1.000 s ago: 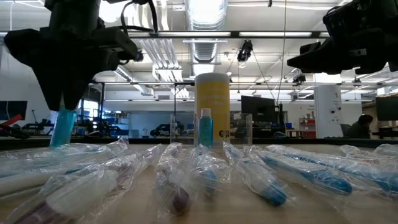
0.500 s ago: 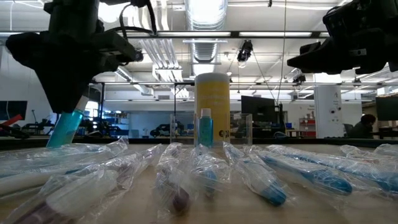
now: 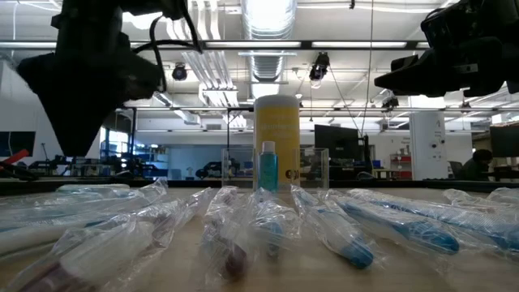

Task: Pick & Place toothbrushing station
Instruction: Put the blue mouthwash into the transparent organizer

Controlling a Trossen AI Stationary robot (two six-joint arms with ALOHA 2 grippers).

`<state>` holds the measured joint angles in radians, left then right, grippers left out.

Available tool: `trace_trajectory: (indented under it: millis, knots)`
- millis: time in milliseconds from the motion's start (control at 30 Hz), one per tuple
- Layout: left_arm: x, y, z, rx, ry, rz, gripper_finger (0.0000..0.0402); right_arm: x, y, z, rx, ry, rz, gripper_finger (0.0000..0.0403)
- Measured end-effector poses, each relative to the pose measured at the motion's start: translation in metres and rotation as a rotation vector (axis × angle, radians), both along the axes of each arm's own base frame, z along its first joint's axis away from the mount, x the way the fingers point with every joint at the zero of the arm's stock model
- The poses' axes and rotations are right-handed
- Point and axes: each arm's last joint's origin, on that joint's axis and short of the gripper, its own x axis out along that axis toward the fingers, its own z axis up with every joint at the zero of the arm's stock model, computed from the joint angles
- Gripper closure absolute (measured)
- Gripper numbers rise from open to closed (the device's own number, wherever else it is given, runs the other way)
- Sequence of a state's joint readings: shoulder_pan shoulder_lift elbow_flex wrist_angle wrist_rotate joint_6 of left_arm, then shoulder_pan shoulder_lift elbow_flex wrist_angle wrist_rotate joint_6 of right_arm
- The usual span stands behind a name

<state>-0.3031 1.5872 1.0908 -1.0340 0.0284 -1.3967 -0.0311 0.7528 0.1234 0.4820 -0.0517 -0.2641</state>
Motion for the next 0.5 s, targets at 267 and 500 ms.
trace_trajectory:
  millis: [267, 500]
  knots:
    - [0.003, 0.0, 0.013, 0.097, -0.031, -0.639, 0.0317, 0.0, 0.0, 0.0, -0.001, -0.001, 0.0, 0.0394]
    - [-0.001, 0.006, 0.008, 0.201, 0.028, -0.888, 0.0264, 0.0, 0.0, 0.0, 0.022, 0.0, -0.003, 0.0394]
